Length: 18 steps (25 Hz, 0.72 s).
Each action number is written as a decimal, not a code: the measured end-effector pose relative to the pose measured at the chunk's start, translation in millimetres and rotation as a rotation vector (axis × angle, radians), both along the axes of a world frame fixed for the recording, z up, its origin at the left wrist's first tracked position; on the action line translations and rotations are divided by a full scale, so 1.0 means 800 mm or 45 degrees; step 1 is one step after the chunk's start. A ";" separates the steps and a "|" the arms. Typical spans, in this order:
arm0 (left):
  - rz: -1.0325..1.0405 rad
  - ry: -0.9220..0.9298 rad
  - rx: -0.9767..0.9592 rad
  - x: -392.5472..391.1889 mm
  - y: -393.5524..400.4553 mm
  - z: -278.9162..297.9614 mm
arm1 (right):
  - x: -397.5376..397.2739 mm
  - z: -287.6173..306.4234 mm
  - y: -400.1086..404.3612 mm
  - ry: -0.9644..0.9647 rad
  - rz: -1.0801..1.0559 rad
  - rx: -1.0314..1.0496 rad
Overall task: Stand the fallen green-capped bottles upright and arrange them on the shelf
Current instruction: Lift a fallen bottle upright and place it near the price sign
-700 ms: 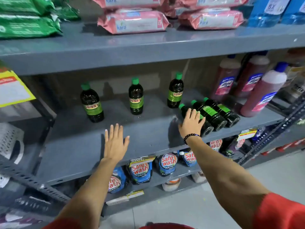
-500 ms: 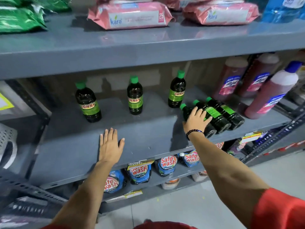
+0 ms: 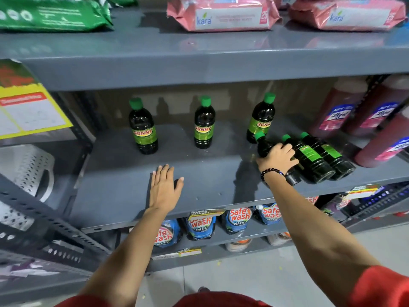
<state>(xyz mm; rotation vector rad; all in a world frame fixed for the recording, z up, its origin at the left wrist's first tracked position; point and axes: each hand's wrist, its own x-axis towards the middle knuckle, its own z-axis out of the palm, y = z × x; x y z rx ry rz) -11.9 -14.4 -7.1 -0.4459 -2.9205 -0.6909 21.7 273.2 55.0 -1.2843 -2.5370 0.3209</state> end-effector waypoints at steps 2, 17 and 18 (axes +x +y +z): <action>0.045 0.026 0.029 0.002 -0.022 0.004 | -0.005 0.020 -0.030 0.100 0.048 -0.097; 0.288 0.042 -0.021 -0.006 -0.151 -0.007 | -0.087 0.061 -0.331 0.498 0.713 -0.542; 0.282 0.037 -0.015 -0.007 -0.151 -0.008 | -0.093 0.061 -0.339 0.481 0.717 -0.568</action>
